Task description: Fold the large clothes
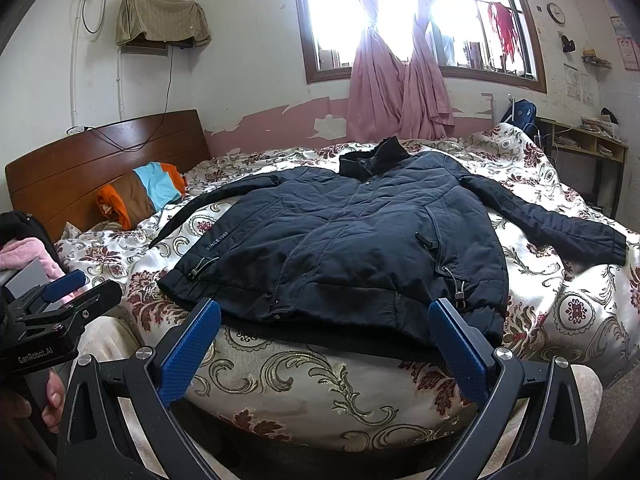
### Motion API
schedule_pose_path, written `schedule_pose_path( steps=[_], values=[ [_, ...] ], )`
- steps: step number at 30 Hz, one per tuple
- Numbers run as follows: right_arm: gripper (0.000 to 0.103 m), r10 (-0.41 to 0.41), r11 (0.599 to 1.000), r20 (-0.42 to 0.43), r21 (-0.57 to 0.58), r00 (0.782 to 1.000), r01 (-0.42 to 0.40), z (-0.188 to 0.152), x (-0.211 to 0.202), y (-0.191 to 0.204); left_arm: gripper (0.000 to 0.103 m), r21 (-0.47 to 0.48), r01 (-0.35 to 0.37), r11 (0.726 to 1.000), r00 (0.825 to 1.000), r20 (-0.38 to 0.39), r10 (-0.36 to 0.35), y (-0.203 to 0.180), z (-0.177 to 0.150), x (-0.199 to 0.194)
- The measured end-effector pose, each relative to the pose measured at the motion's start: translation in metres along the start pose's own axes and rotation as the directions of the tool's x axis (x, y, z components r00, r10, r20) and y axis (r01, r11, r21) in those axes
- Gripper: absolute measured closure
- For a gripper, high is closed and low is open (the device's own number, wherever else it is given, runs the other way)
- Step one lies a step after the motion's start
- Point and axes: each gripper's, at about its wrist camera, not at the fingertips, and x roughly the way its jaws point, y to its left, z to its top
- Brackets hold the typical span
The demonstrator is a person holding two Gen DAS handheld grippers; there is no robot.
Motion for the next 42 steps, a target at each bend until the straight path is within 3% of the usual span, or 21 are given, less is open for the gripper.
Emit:
schedule_pose_path(
  steps=[23, 30, 36, 42],
  values=[
    [0.001, -0.006, 1.0, -0.029, 0.0, 1.0, 0.006, -0.009, 0.004, 0.008, 0.0, -0.003, -0.004, 1.0, 1.0, -0.024, 0.004, -0.001, 0.0, 0.005],
    [0.001, -0.037, 0.999, -0.088, -0.003, 0.995, 0.037, -0.006, 0.019, 0.002, 0.0, -0.016, -0.003, 1.0, 0.994, -0.108, 0.001, 0.003, 0.003, 0.029],
    [0.001, -0.114, 0.993, -0.15, -0.032, 0.982, 0.11, 0.001, 0.037, -0.006, 0.0, -0.015, 0.003, 1.0, 0.985, -0.171, -0.006, 0.003, 0.013, 0.059],
    [0.001, -0.184, 0.983, -0.182, -0.02, 0.966, 0.184, 0.006, 0.056, -0.029, 0.0, 0.009, 0.054, 0.998, 0.973, -0.223, -0.051, -0.01, 0.029, 0.094]
  ],
)
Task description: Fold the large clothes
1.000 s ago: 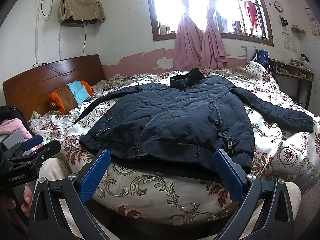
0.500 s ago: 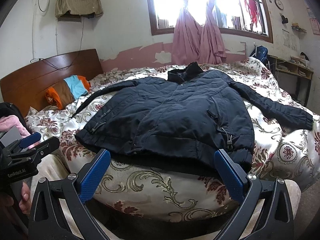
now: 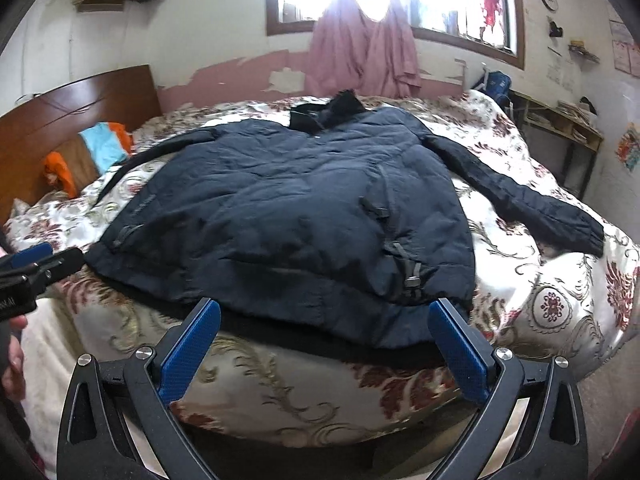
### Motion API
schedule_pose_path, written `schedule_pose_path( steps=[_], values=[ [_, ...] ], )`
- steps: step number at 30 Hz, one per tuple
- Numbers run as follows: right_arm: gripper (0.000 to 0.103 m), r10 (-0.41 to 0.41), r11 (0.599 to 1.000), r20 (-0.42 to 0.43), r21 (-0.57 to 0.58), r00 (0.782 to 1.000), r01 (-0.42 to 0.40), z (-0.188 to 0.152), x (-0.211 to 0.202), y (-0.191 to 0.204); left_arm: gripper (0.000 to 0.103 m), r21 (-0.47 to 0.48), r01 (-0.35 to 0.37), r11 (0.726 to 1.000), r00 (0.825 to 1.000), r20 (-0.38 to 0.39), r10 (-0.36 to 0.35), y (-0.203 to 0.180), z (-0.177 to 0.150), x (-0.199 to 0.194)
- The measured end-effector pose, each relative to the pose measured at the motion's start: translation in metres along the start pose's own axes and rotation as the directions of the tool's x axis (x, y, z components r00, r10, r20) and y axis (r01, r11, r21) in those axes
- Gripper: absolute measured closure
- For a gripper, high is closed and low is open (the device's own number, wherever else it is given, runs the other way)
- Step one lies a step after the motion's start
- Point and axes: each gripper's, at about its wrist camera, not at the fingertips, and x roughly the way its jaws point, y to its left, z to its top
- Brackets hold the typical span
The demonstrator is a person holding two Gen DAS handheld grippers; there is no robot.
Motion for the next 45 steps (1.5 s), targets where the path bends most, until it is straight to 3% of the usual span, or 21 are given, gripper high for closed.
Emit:
schedule_pose_path(
  steps=[6, 15, 19, 25, 30, 33, 37, 43, 45],
  values=[
    [0.001, -0.072, 0.996, -0.032, 0.044, 0.997, 0.073, 0.019, 0.029, -0.03, 0.0, 0.06, 0.036, 0.998, 0.999, -0.025, -0.035, -0.025, 0.032, 0.032],
    [0.001, -0.199, 0.978, -0.026, 0.055, 0.98, 0.2, 0.051, 0.06, -0.073, 0.0, 0.034, 0.099, 0.995, 0.989, -0.11, -0.094, -0.058, 0.072, 0.088],
    [0.001, -0.216, 0.973, -0.035, 0.076, 0.976, 0.219, 0.058, 0.077, -0.095, 0.0, 0.043, 0.118, 0.992, 0.986, -0.127, -0.112, -0.074, 0.086, 0.105],
    [0.001, -0.246, 0.954, -0.008, 0.176, 0.969, 0.244, 0.055, 0.088, -0.148, 0.0, 0.097, 0.175, 0.98, 0.974, -0.162, -0.158, -0.107, 0.109, 0.134],
    [0.001, -0.276, 0.914, 0.001, 0.309, 0.961, 0.262, 0.052, 0.102, -0.212, 0.0, 0.146, 0.2, 0.969, 0.975, -0.125, -0.183, -0.142, 0.139, 0.164],
    [0.001, -0.263, 0.877, -0.035, 0.407, 0.964, 0.254, 0.052, 0.122, -0.246, 0.0, 0.126, 0.217, 0.968, 0.968, -0.156, -0.197, -0.162, 0.163, 0.19],
    [0.001, -0.217, 0.808, -0.049, 0.552, 0.975, 0.207, 0.051, 0.149, -0.28, 0.0, 0.104, 0.229, 0.968, 0.968, -0.124, -0.216, -0.19, 0.191, 0.219],
    [0.001, -0.261, 0.594, -0.113, 0.764, 0.959, 0.252, 0.051, 0.189, -0.328, 0.0, 0.169, 0.216, 0.962, 0.972, -0.133, -0.195, -0.244, 0.22, 0.275],
    [0.001, -0.295, 0.544, -0.117, 0.796, 0.948, 0.268, 0.054, 0.195, -0.339, 0.0, 0.163, 0.219, 0.962, 0.969, -0.153, -0.195, -0.259, 0.23, 0.295]
  ],
)
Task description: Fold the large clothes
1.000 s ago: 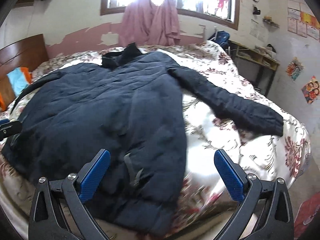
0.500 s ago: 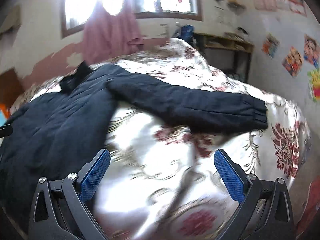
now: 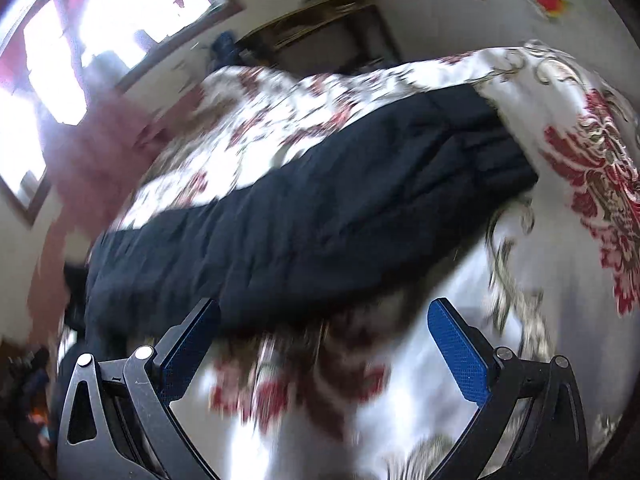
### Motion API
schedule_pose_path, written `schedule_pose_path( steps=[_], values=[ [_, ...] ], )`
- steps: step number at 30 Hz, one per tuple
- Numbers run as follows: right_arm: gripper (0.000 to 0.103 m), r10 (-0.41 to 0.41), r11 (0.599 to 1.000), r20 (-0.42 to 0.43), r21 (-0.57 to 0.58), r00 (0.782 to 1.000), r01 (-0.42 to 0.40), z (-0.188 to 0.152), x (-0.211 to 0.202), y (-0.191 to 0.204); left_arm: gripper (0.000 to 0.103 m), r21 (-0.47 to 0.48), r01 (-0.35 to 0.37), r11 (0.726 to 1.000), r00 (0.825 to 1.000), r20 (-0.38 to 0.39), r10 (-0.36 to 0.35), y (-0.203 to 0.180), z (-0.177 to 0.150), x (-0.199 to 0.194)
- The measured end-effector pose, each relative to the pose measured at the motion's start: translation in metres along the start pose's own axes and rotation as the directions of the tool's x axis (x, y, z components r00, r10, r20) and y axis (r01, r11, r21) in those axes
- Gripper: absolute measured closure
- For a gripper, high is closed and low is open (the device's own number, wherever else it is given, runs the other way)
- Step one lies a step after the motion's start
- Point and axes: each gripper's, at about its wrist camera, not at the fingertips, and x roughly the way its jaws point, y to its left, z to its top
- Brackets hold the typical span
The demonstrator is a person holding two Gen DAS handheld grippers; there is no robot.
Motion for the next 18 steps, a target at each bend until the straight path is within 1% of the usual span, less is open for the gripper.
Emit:
schedule_pose_path(
  steps=[3, 5, 6, 7, 8, 9, 10, 11, 12, 13, 14, 15, 18],
  values=[
    [0.001, -0.017, 0.994, 0.015, 0.111, 1.0, 0.015, 0.01, 0.018, -0.01, 0.0, 0.0, 0.01, 1.0, 1.0, -0.015, -0.01, -0.01, 0.014, 0.022],
    [0.002, 0.003, 0.984, 0.03, 0.179, 1.0, -0.008, 0.011, 0.028, -0.018, 0.0, 0.018, 0.01, 1.0, 1.0, -0.026, -0.01, -0.019, 0.021, 0.039],
    [0.006, 0.008, 0.978, 0.039, 0.21, 0.999, -0.016, 0.01, 0.033, -0.022, 0.0, 0.023, 0.003, 1.0, 0.999, -0.036, -0.002, -0.023, 0.024, 0.048],
    [0.018, 0.013, 0.971, 0.053, 0.239, 0.999, -0.026, 0.008, 0.034, -0.028, 0.0, 0.026, -0.004, 1.0, 0.999, -0.046, 0.005, -0.026, 0.026, 0.055],
    [0.027, 0.016, 0.963, 0.068, 0.267, 0.998, -0.034, 0.007, 0.036, -0.034, 0.0, 0.031, -0.012, 0.999, 0.998, -0.061, 0.013, -0.028, 0.027, 0.063],
    [0.04, 0.014, 0.958, 0.075, 0.286, 0.997, -0.035, 0.007, 0.039, -0.037, 0.0, 0.039, -0.021, 0.999, 0.997, -0.079, 0.024, -0.031, 0.026, 0.073],
    [0.05, 0.016, 0.952, 0.085, 0.305, 0.996, -0.042, 0.007, 0.042, -0.041, 0.0, 0.044, -0.026, 0.999, 0.996, -0.088, 0.03, -0.033, 0.026, 0.079],
    [0.057, 0.022, 0.945, 0.103, 0.323, 0.994, -0.054, 0.006, 0.045, -0.044, 0.0, 0.054, -0.037, 0.998, 0.994, -0.101, 0.042, -0.036, 0.025, 0.086],
    [0.074, 0.027, 0.939, 0.12, 0.338, 0.992, -0.067, 0.005, 0.047, -0.047, 0.0, 0.065, -0.052, 0.997, 0.991, -0.122, 0.06, -0.037, 0.022, 0.094],
    [0.08, 0.034, 0.934, 0.128, 0.35, 0.991, -0.077, 0.004, 0.048, -0.049, 0.0, 0.073, -0.064, 0.995, 0.987, -0.145, 0.074, -0.038, 0.02, 0.101],
    [0.082, 0.043, 0.927, 0.142, 0.363, 0.989, -0.092, 0.004, 0.051, -0.05, 0.0, 0.074, -0.072, 0.995, 0.983, -0.162, 0.083, -0.038, 0.017, 0.107],
    [0.088, 0.049, 0.924, 0.155, 0.368, 0.987, -0.103, 0.005, 0.054, -0.05, 0.0, 0.066, -0.068, 0.996, 0.983, -0.167, 0.078, -0.036, 0.016, 0.111],
    [0.095, 0.065, 0.929, 0.201, 0.345, 0.977, -0.133, 0.008, 0.053, -0.045, 0.0, 0.048, -0.042, 0.998, 0.984, -0.169, 0.049, -0.032, 0.016, 0.109]
  ],
)
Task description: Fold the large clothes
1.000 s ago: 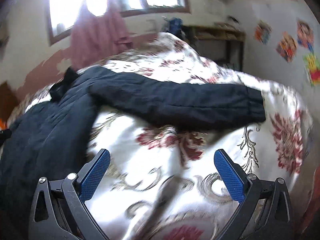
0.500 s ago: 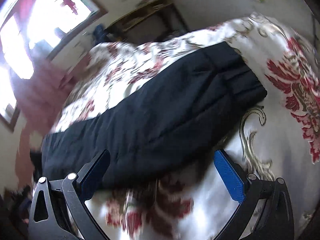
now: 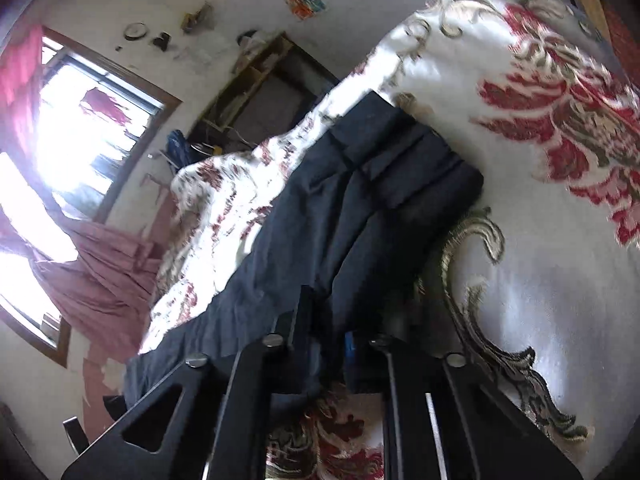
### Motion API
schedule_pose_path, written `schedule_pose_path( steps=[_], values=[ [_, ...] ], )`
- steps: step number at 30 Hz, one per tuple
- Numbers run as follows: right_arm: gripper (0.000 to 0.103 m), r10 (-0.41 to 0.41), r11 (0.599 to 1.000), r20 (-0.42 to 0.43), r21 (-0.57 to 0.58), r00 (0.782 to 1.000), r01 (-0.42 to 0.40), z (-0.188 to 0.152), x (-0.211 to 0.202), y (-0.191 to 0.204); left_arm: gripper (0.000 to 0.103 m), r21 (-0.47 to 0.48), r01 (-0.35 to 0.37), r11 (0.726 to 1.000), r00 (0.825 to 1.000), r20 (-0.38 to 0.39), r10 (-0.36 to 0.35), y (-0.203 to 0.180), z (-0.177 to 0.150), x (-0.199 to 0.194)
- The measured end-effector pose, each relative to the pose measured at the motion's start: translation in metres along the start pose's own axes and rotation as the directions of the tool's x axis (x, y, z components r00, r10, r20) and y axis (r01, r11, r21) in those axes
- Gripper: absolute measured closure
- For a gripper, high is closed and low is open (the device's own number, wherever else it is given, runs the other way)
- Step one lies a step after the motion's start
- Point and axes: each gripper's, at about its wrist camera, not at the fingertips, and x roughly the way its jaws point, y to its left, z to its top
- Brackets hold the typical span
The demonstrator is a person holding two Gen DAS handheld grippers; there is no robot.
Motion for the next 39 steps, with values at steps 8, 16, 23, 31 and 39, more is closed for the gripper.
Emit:
schedule_pose_path(
  steps=[8, 16, 23, 31, 39],
  values=[
    [0.097, 0.156, 0.971, 0.081, -0.195, 0.984, -0.137, 0.008, -0.021, 0.046, 0.0, -0.099, 0.128, 0.987, 0.992, 0.028, -0.126, 0.049, -0.018, -0.046],
    [0.097, 0.373, 0.749, 0.056, -0.607, 0.926, -0.265, -0.019, -0.079, 0.193, 0.0, -0.124, 0.106, 0.987, 0.994, 0.015, -0.105, 0.129, -0.065, -0.097],
    [0.097, 0.447, 0.358, -0.258, -0.826, 0.857, -0.436, -0.113, -0.124, 0.315, 0.0, -0.203, 0.026, 0.979, 0.995, 0.096, -0.006, 0.227, -0.118, -0.149],
    [0.097, 0.261, 0.035, -0.502, -0.849, 0.825, -0.528, -0.267, -0.141, 0.362, 0.0, -0.365, 0.077, 0.928, 0.988, 0.15, -0.023, 0.33, -0.186, -0.184],
    [0.094, -0.12, -0.047, -0.595, -0.796, 0.795, -0.603, -0.354, -0.103, 0.331, 0.0, -0.416, 0.298, 0.859, 0.947, 0.238, -0.213, 0.35, -0.211, -0.178]
  ],
)
